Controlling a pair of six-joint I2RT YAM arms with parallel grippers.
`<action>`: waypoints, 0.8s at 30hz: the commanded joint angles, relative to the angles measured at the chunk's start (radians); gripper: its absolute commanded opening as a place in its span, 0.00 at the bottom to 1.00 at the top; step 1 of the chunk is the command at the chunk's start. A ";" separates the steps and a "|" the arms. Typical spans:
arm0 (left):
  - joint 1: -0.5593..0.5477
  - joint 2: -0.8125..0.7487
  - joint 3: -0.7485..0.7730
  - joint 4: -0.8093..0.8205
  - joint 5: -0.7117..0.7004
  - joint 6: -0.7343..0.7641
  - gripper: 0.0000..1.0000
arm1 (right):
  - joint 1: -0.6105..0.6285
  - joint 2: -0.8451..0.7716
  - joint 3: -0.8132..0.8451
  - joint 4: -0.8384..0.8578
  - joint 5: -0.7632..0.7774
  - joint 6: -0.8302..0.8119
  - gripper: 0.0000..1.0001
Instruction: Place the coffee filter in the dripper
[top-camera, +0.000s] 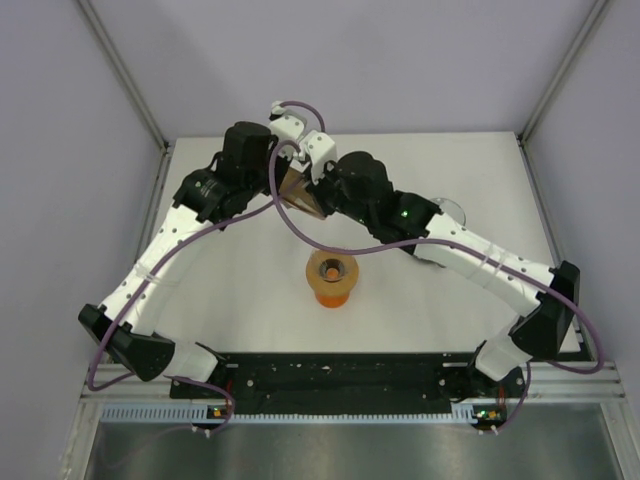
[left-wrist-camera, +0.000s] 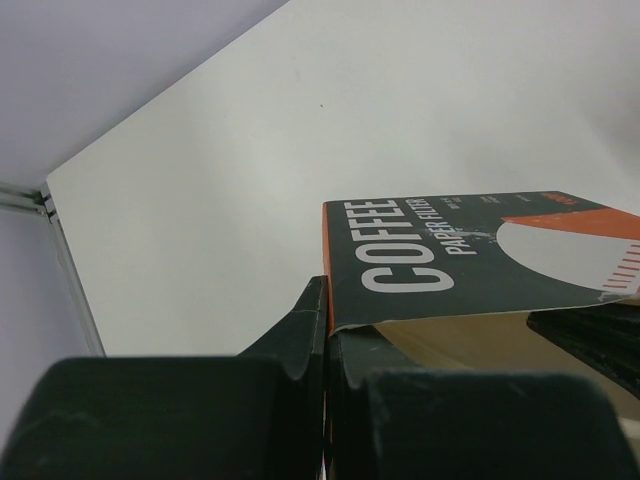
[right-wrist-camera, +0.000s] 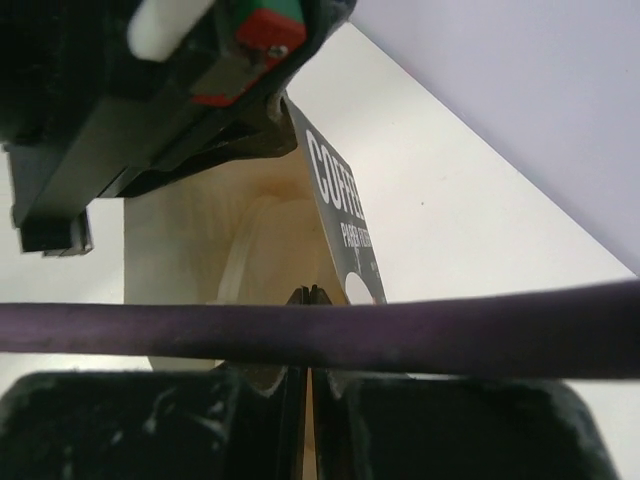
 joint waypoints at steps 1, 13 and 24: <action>-0.007 -0.016 -0.030 0.072 -0.008 -0.023 0.00 | 0.008 -0.102 -0.035 0.121 -0.065 -0.036 0.00; -0.003 0.005 -0.050 0.093 -0.020 -0.026 0.00 | 0.008 -0.242 -0.110 0.221 -0.148 -0.034 0.00; 0.068 0.027 -0.051 0.113 0.050 -0.055 0.00 | 0.008 -0.360 -0.147 0.216 -0.148 -0.023 0.00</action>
